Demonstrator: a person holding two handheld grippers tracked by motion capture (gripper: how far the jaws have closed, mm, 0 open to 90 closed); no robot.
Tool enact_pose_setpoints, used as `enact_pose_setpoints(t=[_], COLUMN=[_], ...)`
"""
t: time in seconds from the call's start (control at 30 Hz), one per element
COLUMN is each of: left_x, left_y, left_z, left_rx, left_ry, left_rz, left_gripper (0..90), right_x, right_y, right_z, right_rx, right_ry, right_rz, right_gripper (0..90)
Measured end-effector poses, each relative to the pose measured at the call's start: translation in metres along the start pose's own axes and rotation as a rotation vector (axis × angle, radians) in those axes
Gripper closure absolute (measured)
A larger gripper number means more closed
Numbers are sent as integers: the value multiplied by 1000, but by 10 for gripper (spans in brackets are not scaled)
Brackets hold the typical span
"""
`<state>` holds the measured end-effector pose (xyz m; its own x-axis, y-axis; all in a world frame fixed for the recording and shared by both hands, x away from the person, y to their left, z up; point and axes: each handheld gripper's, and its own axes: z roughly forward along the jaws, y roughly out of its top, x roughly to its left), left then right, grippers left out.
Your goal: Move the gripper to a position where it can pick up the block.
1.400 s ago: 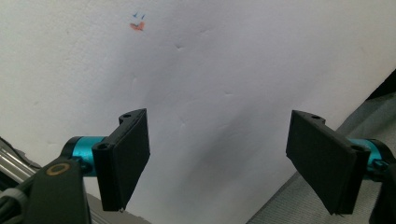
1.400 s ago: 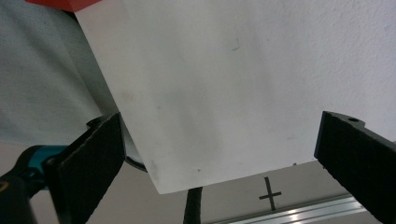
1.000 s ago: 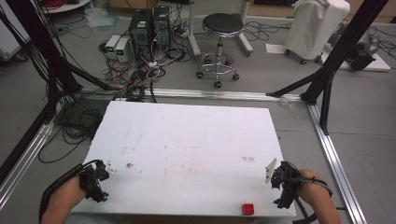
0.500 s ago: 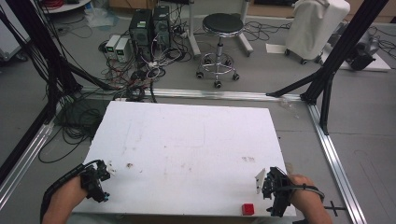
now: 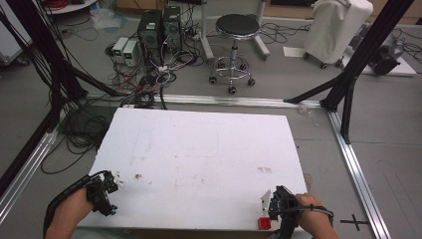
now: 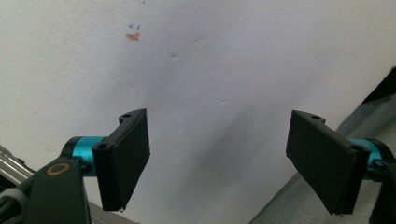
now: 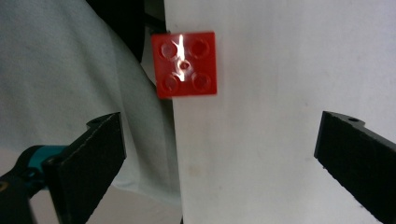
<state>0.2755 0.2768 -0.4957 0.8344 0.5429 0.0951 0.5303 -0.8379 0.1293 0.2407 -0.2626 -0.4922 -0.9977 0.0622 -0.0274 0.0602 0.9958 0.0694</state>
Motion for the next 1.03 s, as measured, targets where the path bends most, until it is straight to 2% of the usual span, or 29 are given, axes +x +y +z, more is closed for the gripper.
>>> enact_pose_setpoints(t=[0.4, 0.63, 1.03], left_x=[0, 0, 0], left_y=[0, 1, 1], left_z=[-1, -1, 0], left_rx=[3, 1, 2], left_ry=[3, 3, 1], left_rz=[3, 3, 6], left_gripper=[219, 219, 219], right_x=[7, 12, 13], right_y=[16, 21, 22], right_z=[21, 29, 31], right_rx=[-13, -3, 1], right_ry=[17, 27, 27], right_rz=[-9, -25, -25], right_gripper=[13, 13, 13])
